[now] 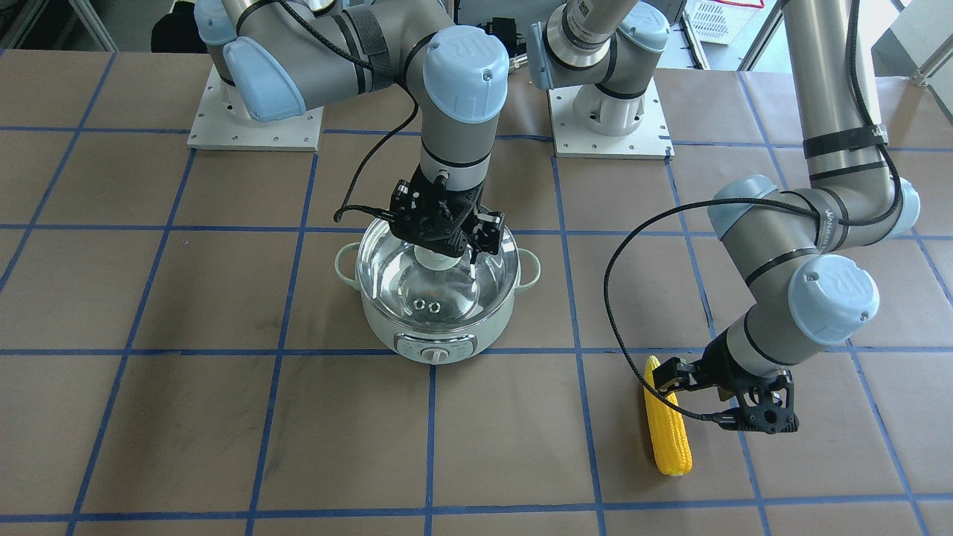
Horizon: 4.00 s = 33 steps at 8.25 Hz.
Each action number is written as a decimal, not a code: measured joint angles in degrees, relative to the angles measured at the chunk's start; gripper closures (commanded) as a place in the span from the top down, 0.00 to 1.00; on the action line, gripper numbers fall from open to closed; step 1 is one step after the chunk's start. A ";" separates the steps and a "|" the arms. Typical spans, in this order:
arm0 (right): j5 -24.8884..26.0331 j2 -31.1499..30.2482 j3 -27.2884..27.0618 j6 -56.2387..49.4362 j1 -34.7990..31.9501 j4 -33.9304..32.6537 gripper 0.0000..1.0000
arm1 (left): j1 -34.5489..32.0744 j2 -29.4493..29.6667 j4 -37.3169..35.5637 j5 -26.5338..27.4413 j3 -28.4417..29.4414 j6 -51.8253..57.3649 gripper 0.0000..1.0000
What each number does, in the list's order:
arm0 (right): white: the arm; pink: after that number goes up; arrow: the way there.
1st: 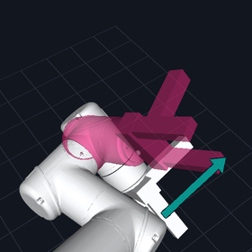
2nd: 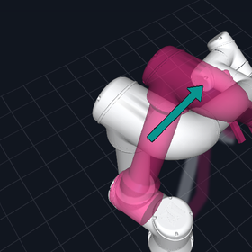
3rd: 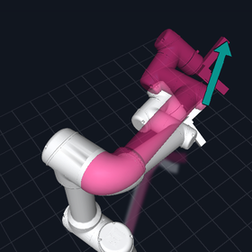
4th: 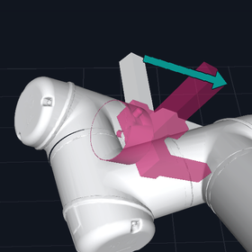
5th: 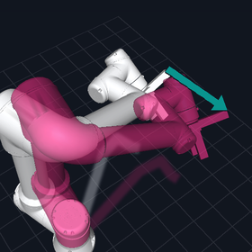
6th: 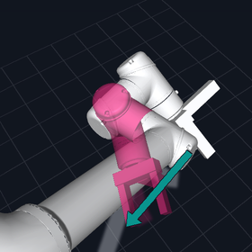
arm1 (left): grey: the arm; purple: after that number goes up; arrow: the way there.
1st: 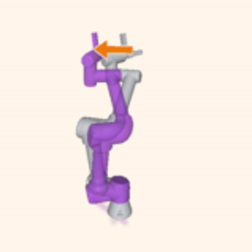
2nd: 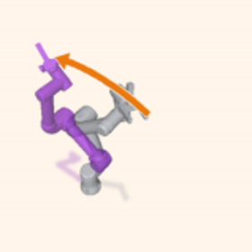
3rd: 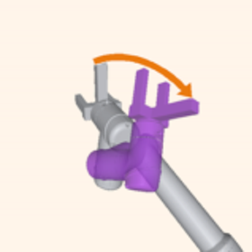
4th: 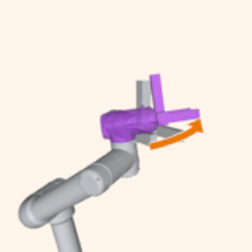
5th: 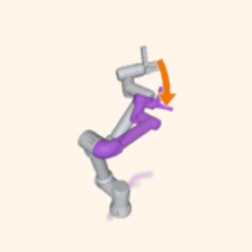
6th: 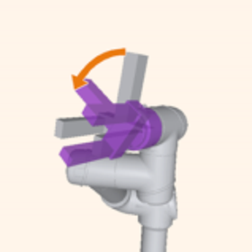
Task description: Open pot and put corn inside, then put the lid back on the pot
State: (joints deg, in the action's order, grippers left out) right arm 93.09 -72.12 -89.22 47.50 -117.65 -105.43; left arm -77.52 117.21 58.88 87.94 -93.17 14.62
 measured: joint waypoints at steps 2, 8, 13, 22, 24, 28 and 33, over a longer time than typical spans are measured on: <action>0.02 -0.03 -0.06 -0.29 -0.03 0.06 0.81 | 0.00 1.95 -0.75 -0.77 0.10 -2.40 1.00; 0.22 -0.24 -0.15 -5.53 0.31 0.93 0.82 | -0.08 6.00 -3.43 -2.23 0.31 -9.23 0.00; 0.01 -0.27 -0.39 -10.15 0.40 1.40 0.25 | -0.31 4.66 -1.25 -3.81 0.57 -14.21 0.00; -1.91 -6.13 2.33 -25.51 6.98 6.53 0.00 | -2.15 -4.97 10.76 -1.79 0.76 -14.15 0.00; -0.91 -9.94 6.10 -37.48 13.77 14.78 0.00 | -5.70 -8.97 13.58 -1.35 0.84 -16.55 0.00; 2.88 -17.79 7.82 -62.03 30.20 24.13 0.00 | -20.02 -13.64 16.18 -2.14 0.85 -32.60 0.00; 0.48 -18.11 6.63 -76.32 45.20 25.08 0.00 | -31.81 -13.26 16.14 -6.92 0.39 -45.07 0.00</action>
State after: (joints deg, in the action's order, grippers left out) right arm 93.57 -90.23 -82.59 -28.82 -72.45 -80.35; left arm -109.33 103.96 75.02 81.02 -92.78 -30.46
